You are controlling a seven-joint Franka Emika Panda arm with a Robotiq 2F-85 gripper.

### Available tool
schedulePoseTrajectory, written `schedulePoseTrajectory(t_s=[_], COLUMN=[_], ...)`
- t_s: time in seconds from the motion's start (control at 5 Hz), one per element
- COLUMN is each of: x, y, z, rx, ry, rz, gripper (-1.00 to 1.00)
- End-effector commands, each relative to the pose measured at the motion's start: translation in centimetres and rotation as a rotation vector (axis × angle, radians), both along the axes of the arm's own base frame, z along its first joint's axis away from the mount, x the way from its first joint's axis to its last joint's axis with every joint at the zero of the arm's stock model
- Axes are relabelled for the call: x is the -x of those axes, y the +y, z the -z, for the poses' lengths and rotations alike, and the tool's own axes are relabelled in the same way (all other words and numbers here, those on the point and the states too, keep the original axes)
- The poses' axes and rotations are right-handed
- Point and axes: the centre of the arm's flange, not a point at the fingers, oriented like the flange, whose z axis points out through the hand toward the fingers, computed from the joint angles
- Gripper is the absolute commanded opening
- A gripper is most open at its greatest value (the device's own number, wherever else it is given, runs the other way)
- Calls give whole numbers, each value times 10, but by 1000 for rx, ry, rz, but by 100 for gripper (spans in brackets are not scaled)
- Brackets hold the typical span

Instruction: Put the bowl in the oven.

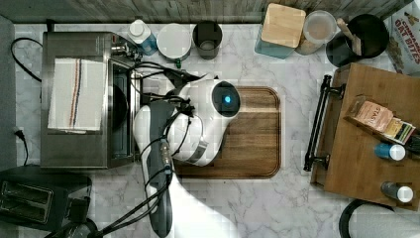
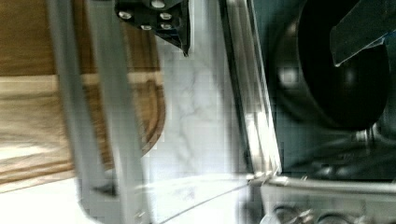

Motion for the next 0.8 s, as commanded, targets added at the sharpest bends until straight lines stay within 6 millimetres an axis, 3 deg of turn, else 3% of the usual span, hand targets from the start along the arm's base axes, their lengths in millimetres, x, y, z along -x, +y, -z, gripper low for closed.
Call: schedulePoseTrajectory(t_s=[0.2, 0.8], x=[-12, -12], y=[-23, -23], z=[-13, -13], rx=[-15, -15], ry=[-44, -44], rz=[53, 52], gripper=[100, 100])
